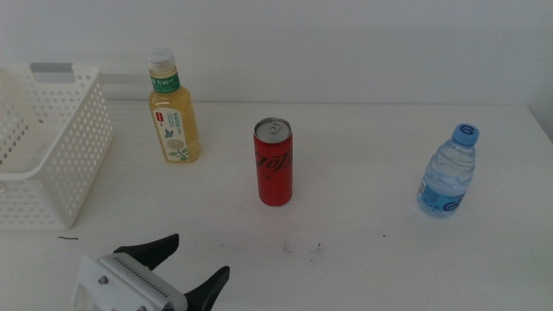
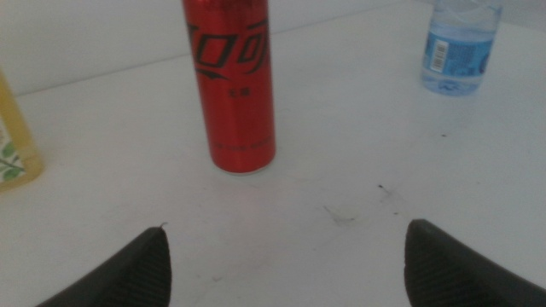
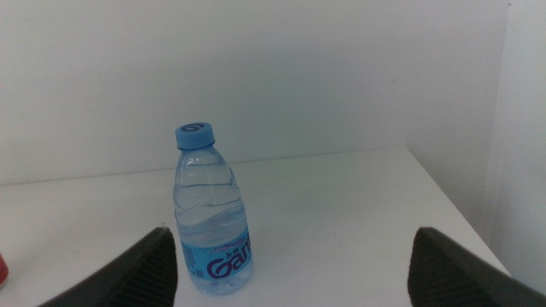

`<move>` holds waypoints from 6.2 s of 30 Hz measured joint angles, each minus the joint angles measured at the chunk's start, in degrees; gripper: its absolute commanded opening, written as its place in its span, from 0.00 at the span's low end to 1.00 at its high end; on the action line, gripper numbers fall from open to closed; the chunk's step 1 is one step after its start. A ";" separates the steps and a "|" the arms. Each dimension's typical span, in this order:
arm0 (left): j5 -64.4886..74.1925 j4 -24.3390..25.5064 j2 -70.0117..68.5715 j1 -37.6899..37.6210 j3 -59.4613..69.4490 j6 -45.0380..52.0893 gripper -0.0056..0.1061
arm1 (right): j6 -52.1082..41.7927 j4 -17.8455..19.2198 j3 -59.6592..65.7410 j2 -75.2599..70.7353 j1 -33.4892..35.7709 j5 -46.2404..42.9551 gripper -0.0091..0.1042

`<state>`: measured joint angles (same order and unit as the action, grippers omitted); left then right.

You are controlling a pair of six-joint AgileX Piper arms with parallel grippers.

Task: Use arms to grab the bottles and put them into the dustbin to the left of the table.

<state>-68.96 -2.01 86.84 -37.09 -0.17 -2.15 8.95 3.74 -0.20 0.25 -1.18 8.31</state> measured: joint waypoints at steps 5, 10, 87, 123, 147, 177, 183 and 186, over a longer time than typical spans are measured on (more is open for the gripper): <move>0.02 -1.09 -0.05 0.00 -0.22 0.00 0.89 | 0.00 0.00 0.00 0.00 0.00 -0.11 0.90; -0.10 -1.40 -0.05 0.00 -2.79 -0.24 0.89 | 0.00 0.00 0.00 0.00 0.00 -0.11 0.90; 10.38 -12.00 37.43 0.00 -50.58 3.60 0.21 | 0.00 0.00 0.00 0.00 0.00 -0.11 0.90; 138.67 -9.40 14.30 52.21 -98.11 25.53 0.03 | 0.00 0.00 0.00 0.00 0.00 -0.11 0.90; 132.73 -7.48 30.43 53.63 -98.34 30.41 0.87 | 0.00 0.00 0.00 0.00 0.00 -0.11 0.90; 18.55 5.81 -8.44 32.56 -14.08 -3.00 0.89 | 0.84 0.00 0.00 0.00 0.00 -0.23 0.90; 9.47 7.21 4.70 32.56 -16.89 -4.77 0.89 | 0.84 0.00 0.00 0.00 0.00 -0.23 0.90; 7.43 9.89 10.24 32.56 -20.69 -5.07 0.89 | 0.95 0.00 0.00 0.00 0.00 -0.23 0.90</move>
<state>-61.54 7.88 97.08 -4.53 -20.86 -7.22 9.89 3.74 -0.20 0.25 -1.18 8.08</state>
